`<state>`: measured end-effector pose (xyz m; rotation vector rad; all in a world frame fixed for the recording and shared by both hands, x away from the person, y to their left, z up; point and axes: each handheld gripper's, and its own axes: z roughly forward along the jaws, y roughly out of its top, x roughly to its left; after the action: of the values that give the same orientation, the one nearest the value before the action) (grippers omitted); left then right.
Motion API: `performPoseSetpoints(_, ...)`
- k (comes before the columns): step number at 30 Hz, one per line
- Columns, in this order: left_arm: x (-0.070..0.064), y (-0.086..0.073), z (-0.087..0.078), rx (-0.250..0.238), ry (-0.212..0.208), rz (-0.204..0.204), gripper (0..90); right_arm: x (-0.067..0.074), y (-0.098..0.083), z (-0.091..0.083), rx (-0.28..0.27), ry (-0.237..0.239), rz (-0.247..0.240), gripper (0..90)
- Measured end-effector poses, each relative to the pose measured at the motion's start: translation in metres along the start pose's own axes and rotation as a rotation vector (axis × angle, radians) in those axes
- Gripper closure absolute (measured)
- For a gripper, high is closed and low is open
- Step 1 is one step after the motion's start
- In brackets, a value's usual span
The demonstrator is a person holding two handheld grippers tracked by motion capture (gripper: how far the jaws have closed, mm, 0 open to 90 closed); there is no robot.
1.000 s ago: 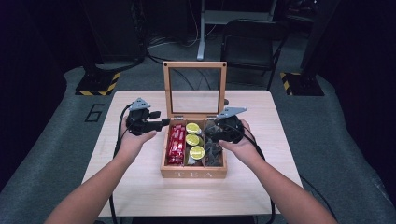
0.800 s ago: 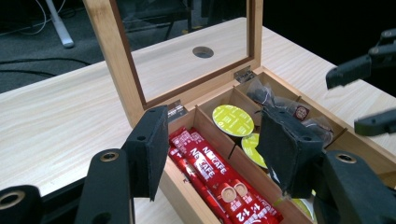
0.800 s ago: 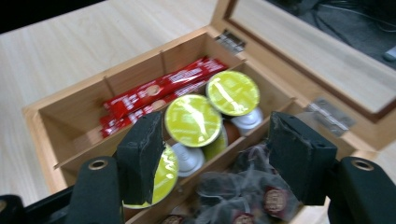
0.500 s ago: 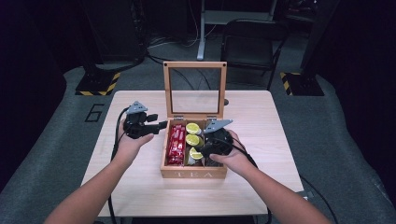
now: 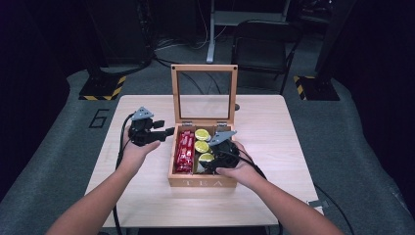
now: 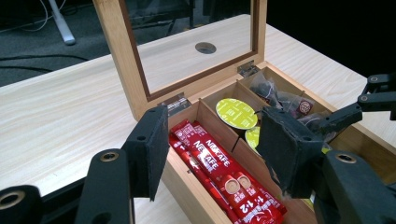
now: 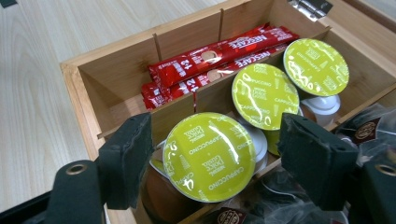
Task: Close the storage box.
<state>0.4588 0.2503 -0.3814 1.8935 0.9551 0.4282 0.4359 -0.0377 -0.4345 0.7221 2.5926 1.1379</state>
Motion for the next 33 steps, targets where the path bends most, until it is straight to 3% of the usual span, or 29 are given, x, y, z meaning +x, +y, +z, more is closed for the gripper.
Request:
performPoseSetpoints(7,0.001,0.0,-0.001,0.0,-0.001,-0.002,43.2,0.001,-0.001,0.005,0.012,0.012,-0.02,24.9)
performPoseSetpoints(21,0.001,-0.002,0.0,-0.004,0.002,-0.006,43.2,0.001,-0.005,0.011,0.046,0.024,-0.009,25.8)
performPoseSetpoints(33,0.002,-0.003,0.0,-0.003,0.003,-0.01,43.2,0.002,-0.005,0.012,0.051,0.019,-0.011,36.2)
